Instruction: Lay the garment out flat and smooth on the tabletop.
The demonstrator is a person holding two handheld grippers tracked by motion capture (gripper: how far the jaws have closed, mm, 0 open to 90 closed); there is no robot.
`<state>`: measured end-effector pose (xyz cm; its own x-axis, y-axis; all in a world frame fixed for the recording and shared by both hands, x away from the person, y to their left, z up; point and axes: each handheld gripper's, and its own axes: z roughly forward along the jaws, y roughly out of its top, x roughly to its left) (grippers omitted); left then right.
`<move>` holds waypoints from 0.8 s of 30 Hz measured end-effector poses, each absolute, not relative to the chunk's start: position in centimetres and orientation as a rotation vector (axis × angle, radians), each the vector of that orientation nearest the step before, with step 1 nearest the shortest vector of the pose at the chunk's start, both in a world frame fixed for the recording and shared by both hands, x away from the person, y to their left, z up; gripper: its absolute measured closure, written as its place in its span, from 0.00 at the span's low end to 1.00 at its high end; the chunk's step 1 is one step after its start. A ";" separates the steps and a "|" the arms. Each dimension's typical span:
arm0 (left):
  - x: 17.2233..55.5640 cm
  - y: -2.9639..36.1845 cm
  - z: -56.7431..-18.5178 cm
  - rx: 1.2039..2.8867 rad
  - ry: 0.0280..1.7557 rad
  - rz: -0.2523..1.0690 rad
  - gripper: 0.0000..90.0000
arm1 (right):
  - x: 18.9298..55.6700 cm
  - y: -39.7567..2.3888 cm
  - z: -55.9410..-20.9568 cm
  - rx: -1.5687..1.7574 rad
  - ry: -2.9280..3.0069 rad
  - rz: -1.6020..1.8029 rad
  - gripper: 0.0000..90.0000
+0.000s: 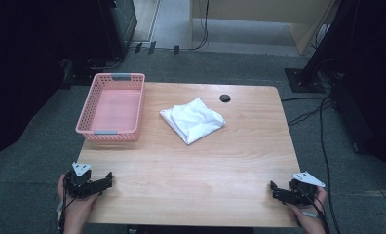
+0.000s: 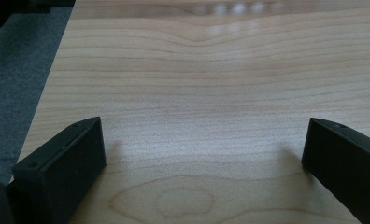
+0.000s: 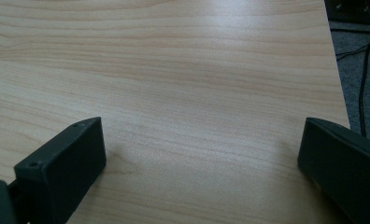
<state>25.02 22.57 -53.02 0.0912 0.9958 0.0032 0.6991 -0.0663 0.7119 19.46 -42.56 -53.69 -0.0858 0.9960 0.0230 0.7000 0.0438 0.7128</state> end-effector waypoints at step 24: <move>25.1 22.5 -53.0 1.822 1.664 0.699 0.00 | 21.0 -39.1 -51.2 1.579 1.904 0.884 0.05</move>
<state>25.10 22.55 -53.02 0.0895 0.9960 0.0025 0.6987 -0.0646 0.7125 20.99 -39.11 -51.19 -0.1946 0.9806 0.0215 0.6493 0.1123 0.7522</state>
